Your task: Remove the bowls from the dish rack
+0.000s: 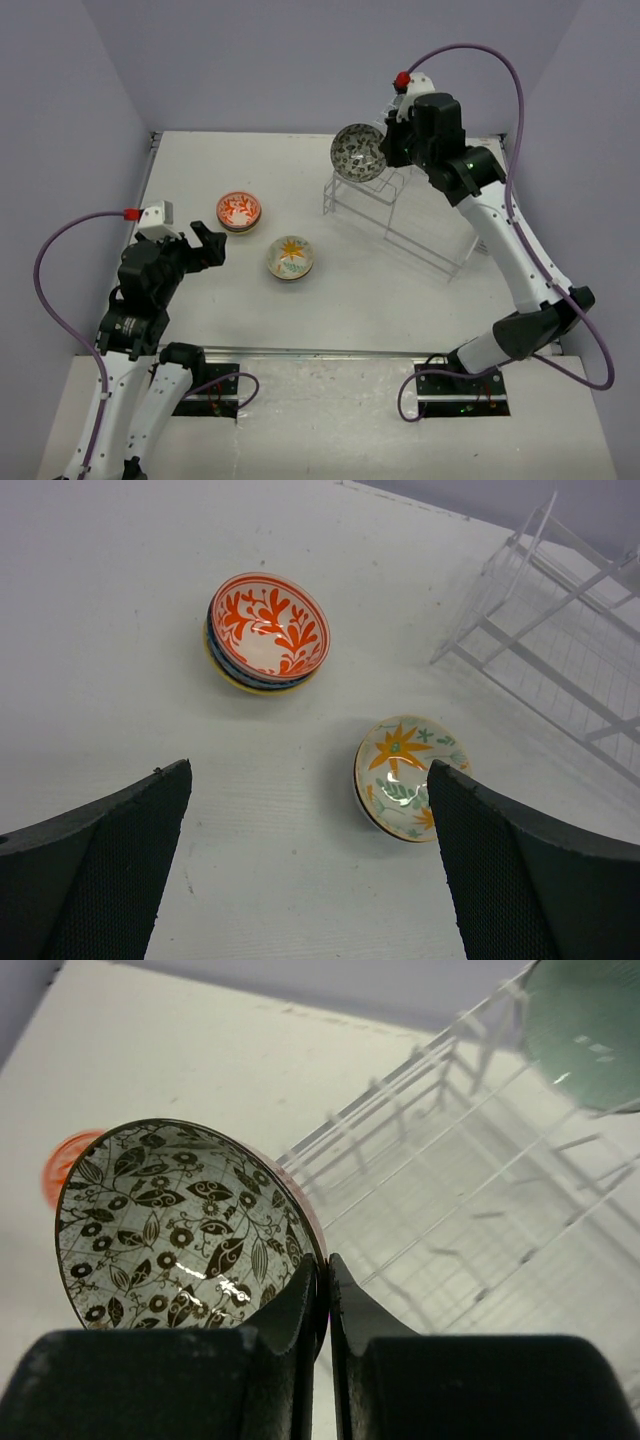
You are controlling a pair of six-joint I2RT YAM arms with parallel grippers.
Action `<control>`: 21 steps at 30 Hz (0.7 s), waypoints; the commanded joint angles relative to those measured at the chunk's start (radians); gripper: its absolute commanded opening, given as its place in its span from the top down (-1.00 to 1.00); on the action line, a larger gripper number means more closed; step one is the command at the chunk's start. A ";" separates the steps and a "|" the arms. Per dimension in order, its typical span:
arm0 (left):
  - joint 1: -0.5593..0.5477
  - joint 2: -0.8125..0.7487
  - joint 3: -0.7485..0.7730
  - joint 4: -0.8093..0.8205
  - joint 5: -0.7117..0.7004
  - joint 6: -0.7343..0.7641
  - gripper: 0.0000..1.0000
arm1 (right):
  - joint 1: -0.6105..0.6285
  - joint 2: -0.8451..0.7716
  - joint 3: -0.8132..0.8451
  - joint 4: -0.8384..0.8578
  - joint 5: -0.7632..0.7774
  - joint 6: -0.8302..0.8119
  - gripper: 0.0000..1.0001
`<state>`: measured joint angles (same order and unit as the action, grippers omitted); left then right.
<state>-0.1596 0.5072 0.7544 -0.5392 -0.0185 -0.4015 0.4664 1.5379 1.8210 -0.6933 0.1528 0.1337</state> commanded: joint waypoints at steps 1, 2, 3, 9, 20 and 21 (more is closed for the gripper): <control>-0.006 -0.025 -0.003 0.035 -0.027 -0.005 -1.00 | 0.040 -0.071 -0.074 0.035 -0.240 0.181 1.00; -0.006 -0.030 -0.001 0.031 -0.037 -0.007 -1.00 | 0.057 -0.078 -0.098 0.055 -0.260 0.187 1.00; -0.006 -0.036 -0.001 0.030 -0.041 -0.008 -1.00 | 0.092 -0.075 -0.135 0.061 -0.281 0.201 1.00; -0.001 -0.064 -0.001 0.025 -0.072 -0.017 -1.00 | 0.215 0.003 -0.239 0.133 -0.343 0.285 1.00; -0.001 -0.067 -0.001 0.024 -0.070 -0.016 -1.00 | 0.276 0.186 -0.295 0.198 -0.384 0.360 1.00; -0.003 -0.067 -0.001 0.024 -0.070 -0.017 -1.00 | 0.278 0.198 -0.295 0.193 -0.377 0.360 1.00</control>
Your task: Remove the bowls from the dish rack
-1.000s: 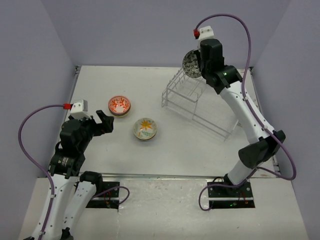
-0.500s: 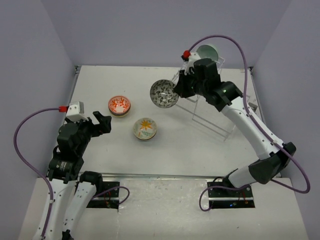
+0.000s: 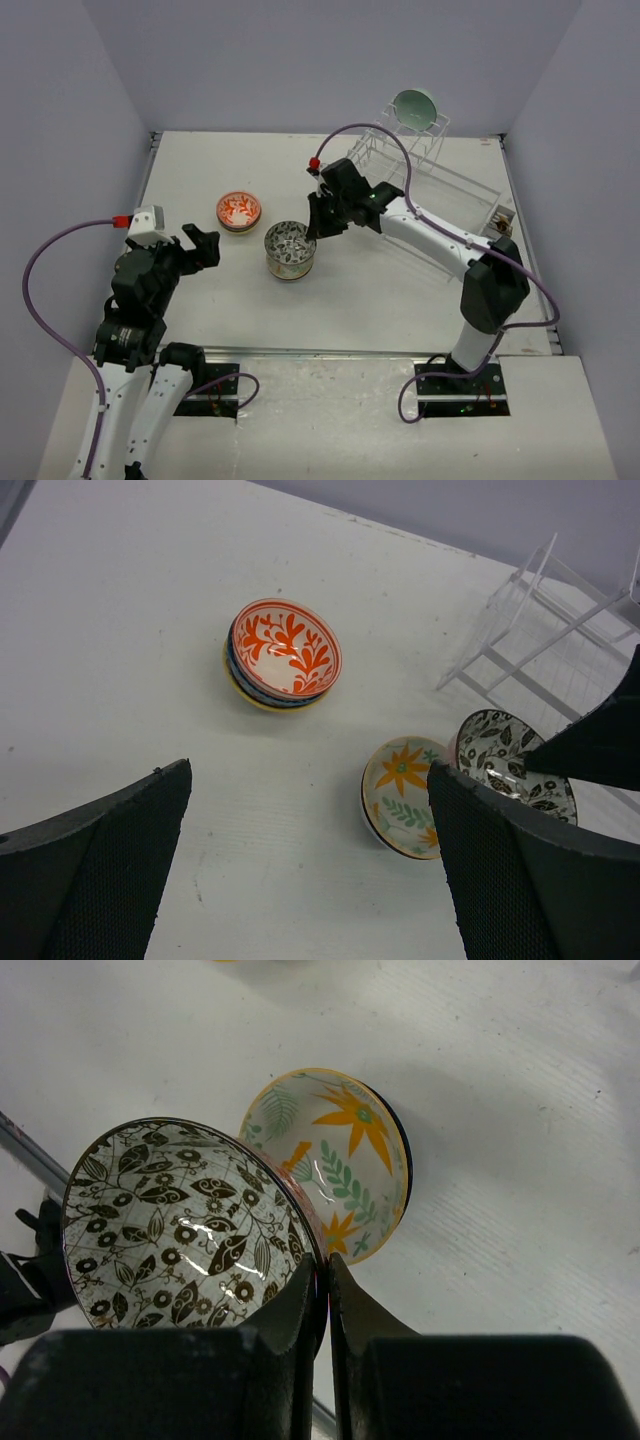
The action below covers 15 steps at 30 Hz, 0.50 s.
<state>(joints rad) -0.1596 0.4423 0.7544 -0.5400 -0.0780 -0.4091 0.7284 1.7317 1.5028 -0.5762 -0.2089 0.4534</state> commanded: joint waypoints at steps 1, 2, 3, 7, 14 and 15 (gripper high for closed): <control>-0.001 -0.004 -0.001 0.026 -0.009 -0.010 -1.00 | 0.014 0.026 0.022 0.075 -0.011 0.041 1.00; -0.001 -0.005 -0.001 0.025 -0.009 -0.008 -1.00 | 0.016 0.035 0.019 0.076 -0.004 0.041 1.00; -0.001 -0.002 -0.001 0.025 -0.006 -0.008 -1.00 | 0.014 0.043 0.017 0.076 0.000 0.042 1.00; -0.001 0.003 -0.001 0.028 0.000 -0.007 -1.00 | 0.016 0.078 0.020 0.085 0.029 0.042 1.00; -0.003 0.009 -0.003 0.031 0.010 -0.004 -1.00 | 0.016 0.144 0.022 0.121 0.068 0.070 1.00; -0.003 0.010 -0.003 0.029 0.012 -0.002 -1.00 | 0.014 0.147 0.020 0.131 0.071 0.071 1.00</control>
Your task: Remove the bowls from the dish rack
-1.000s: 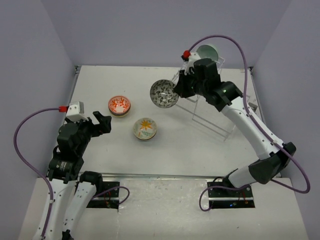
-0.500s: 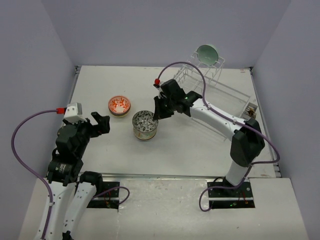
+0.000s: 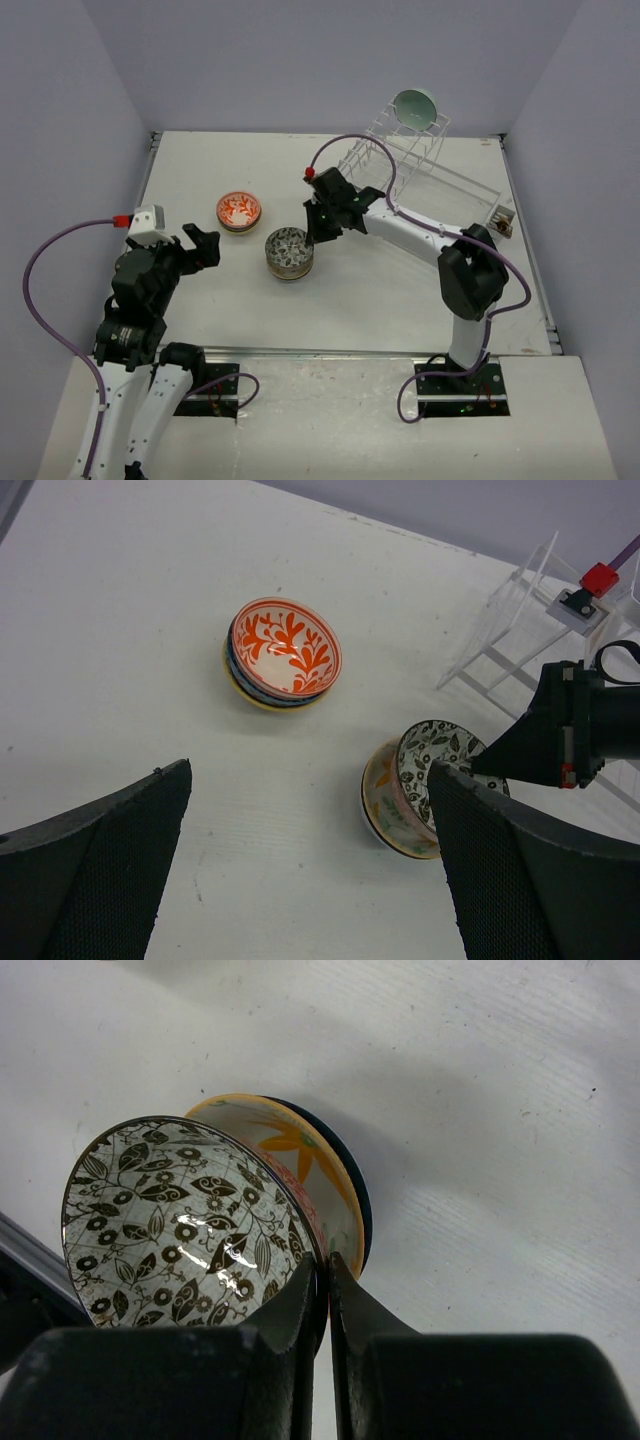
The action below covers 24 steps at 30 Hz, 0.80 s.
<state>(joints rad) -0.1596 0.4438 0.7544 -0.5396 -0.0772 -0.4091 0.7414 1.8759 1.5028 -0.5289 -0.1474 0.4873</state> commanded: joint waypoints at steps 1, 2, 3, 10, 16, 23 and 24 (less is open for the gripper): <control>-0.003 0.012 -0.003 0.030 0.011 -0.002 -1.00 | 0.003 0.008 0.014 0.089 0.012 0.043 1.00; -0.003 0.013 -0.003 0.029 0.014 -0.002 -1.00 | 0.003 0.008 0.011 0.095 0.020 0.045 1.00; -0.003 0.015 -0.003 0.030 0.016 0.000 -1.00 | 0.003 0.008 0.005 0.107 0.023 0.046 1.00; -0.003 0.012 -0.003 0.032 0.017 0.000 -1.00 | 0.003 0.017 -0.009 0.110 0.020 0.050 0.92; -0.003 0.010 -0.004 0.032 0.019 0.000 -1.00 | 0.003 0.009 -0.050 0.139 -0.012 0.054 0.85; -0.003 0.013 -0.004 0.033 0.020 0.000 -1.00 | 0.003 -0.004 -0.084 0.173 -0.069 0.065 0.38; -0.003 0.013 -0.004 0.032 0.020 0.001 -1.00 | 0.001 -0.009 -0.093 0.176 -0.073 0.069 0.33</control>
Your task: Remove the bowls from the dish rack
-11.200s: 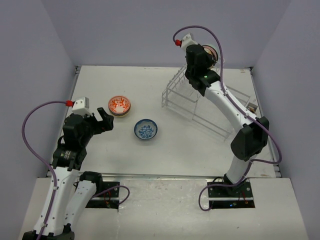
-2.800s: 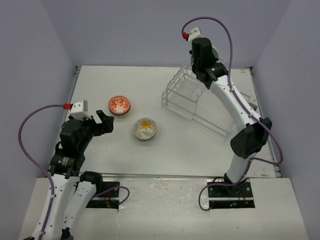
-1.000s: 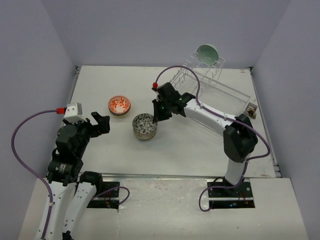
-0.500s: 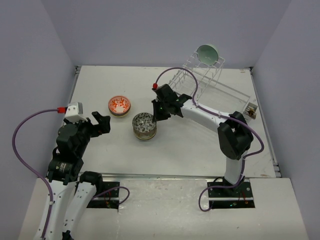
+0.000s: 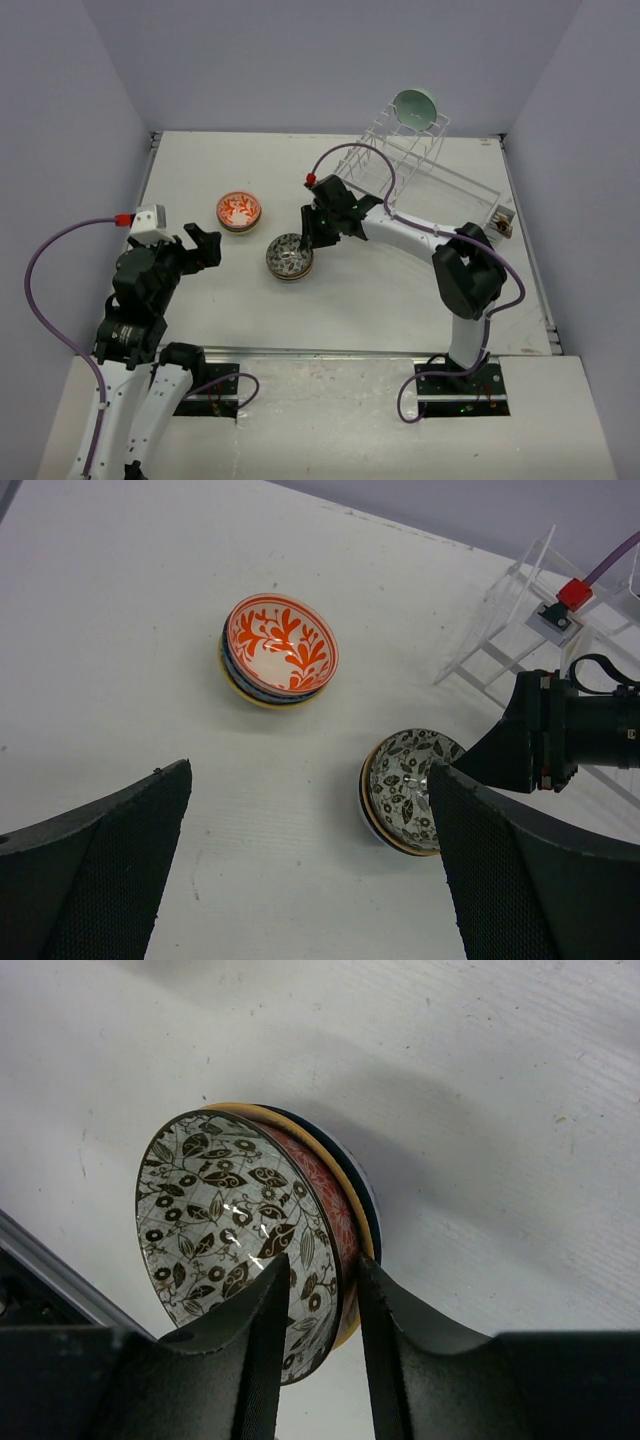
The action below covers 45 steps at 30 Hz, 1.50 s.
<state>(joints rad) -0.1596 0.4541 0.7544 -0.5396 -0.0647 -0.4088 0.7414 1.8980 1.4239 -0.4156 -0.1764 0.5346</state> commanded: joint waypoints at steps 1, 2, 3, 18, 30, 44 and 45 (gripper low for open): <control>-0.003 0.004 -0.004 0.033 0.008 0.001 -1.00 | 0.003 -0.043 -0.019 0.067 -0.046 0.024 0.30; -0.003 0.003 -0.004 0.032 0.009 0.001 -1.00 | 0.003 -0.050 -0.025 0.069 -0.043 0.024 0.29; -0.003 0.004 -0.004 0.032 0.008 0.001 -1.00 | 0.003 -0.056 -0.028 0.069 -0.038 0.025 0.27; -0.001 0.006 -0.004 0.032 -0.003 -0.004 -1.00 | 0.027 -0.227 0.092 -0.161 0.195 -0.145 0.28; 0.014 0.095 0.003 0.023 -0.009 -0.007 -1.00 | 0.001 -0.356 0.351 -0.204 0.793 -0.689 -0.37; 0.002 0.110 -0.004 0.036 0.037 0.008 -1.00 | -0.293 -0.131 0.423 0.158 0.904 -1.188 -0.61; 0.000 0.112 -0.004 0.035 0.039 0.008 -1.00 | -0.301 -0.117 0.438 0.164 0.899 -1.188 -0.61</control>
<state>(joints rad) -0.1532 0.5636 0.7544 -0.5392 -0.0437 -0.4084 0.4587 1.7493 1.8233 -0.3695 0.6857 -0.5465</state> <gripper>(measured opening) 0.997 0.805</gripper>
